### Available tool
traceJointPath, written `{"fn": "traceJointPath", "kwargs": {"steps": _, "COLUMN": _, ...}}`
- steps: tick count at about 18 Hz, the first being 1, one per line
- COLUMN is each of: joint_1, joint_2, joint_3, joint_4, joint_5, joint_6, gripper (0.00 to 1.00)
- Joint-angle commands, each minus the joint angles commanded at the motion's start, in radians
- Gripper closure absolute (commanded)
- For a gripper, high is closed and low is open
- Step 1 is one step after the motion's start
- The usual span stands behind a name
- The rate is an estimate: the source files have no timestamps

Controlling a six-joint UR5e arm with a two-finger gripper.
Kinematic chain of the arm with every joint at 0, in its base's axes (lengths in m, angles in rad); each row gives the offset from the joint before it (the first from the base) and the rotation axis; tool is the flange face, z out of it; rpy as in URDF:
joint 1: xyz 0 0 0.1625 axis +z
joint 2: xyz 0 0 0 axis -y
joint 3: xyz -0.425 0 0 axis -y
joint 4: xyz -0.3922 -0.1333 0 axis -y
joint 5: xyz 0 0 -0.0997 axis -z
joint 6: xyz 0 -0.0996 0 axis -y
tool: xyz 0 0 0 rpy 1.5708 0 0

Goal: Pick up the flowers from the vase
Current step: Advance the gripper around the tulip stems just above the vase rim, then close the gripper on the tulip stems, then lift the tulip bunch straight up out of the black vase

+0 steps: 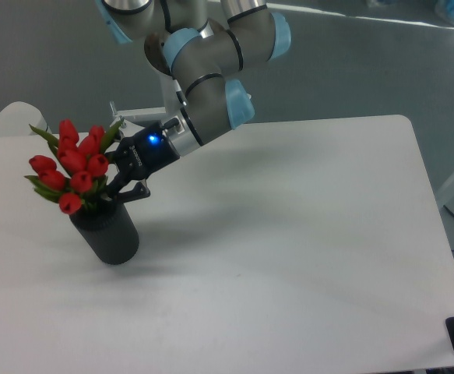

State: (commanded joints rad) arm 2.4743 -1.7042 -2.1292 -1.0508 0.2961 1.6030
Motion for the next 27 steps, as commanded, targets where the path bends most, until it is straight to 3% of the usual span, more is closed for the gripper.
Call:
{"fn": "traceJointPath", "kwargs": {"steps": 10, "joint_1": 0.009, "joint_2": 0.029, "joint_3": 0.005, "joint_4": -0.002, "joint_5": -0.066, "joint_6": -0.051, "gripper": 0.75}}
{"fn": "traceJointPath", "kwargs": {"steps": 18, "joint_1": 0.034, "joint_2": 0.113, "joint_3": 0.005, "joint_4": -0.002, "joint_5": -0.153, "joint_6": -0.179, "gripper": 0.75}}
{"fn": "traceJointPath", "kwargs": {"steps": 27, "joint_1": 0.069, "joint_2": 0.124, "joint_3": 0.044, "joint_4": -0.002, "joint_5": -0.216, "joint_6": -0.247, "gripper": 0.75}}
